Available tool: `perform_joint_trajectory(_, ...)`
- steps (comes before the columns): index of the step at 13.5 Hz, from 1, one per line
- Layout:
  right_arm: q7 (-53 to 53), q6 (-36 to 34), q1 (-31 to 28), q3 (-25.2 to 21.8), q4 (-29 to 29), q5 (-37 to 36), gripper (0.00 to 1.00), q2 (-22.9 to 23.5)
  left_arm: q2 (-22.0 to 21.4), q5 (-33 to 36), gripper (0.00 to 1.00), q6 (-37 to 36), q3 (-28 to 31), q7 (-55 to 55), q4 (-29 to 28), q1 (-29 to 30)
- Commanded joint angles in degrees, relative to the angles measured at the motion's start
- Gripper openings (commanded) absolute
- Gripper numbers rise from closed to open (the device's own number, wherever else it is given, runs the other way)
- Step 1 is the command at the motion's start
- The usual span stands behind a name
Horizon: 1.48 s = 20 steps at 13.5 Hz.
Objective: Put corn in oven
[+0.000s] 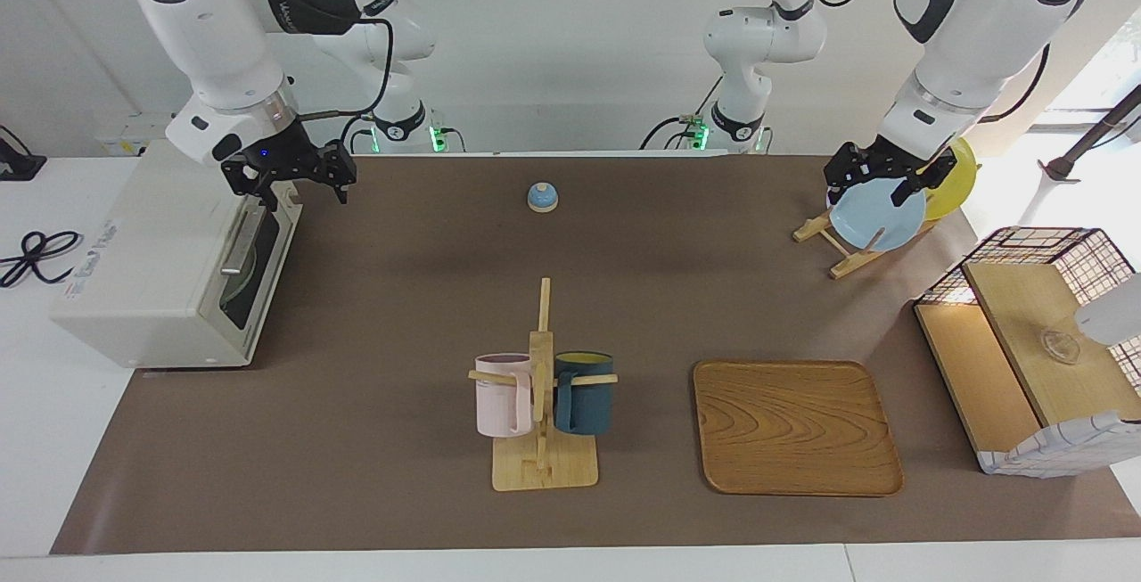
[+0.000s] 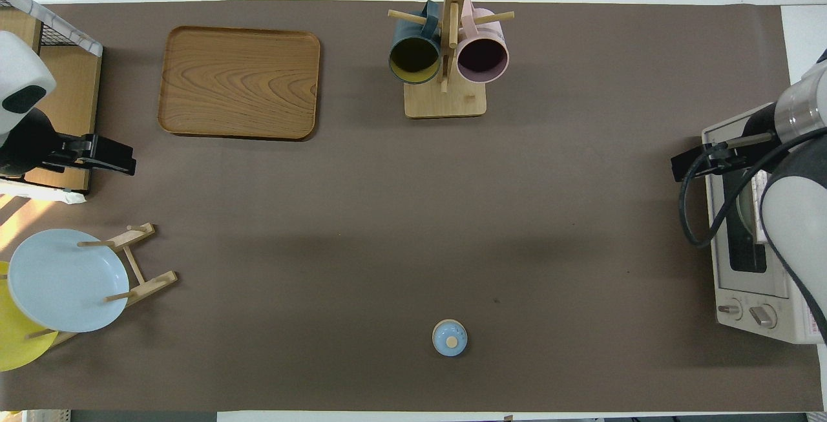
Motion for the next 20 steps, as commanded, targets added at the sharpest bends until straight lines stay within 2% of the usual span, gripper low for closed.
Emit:
perform_joint_trajectory(1, 0.19, -1.06, -1.04, 0.43, 1.62, 1.4, 1.0, 0.96, -0.92, 0.85, 1.0, 0.72, -0.12, 0.26, -0.83, 0.31)
perform_joint_trajectory(20, 0.19, -3.43, -2.01, 0.34, 5.04, 0.43, 1.0, 1.57, -0.92, 0.85, 1.0, 0.63, -0.12, 0.26, -0.83, 0.31)
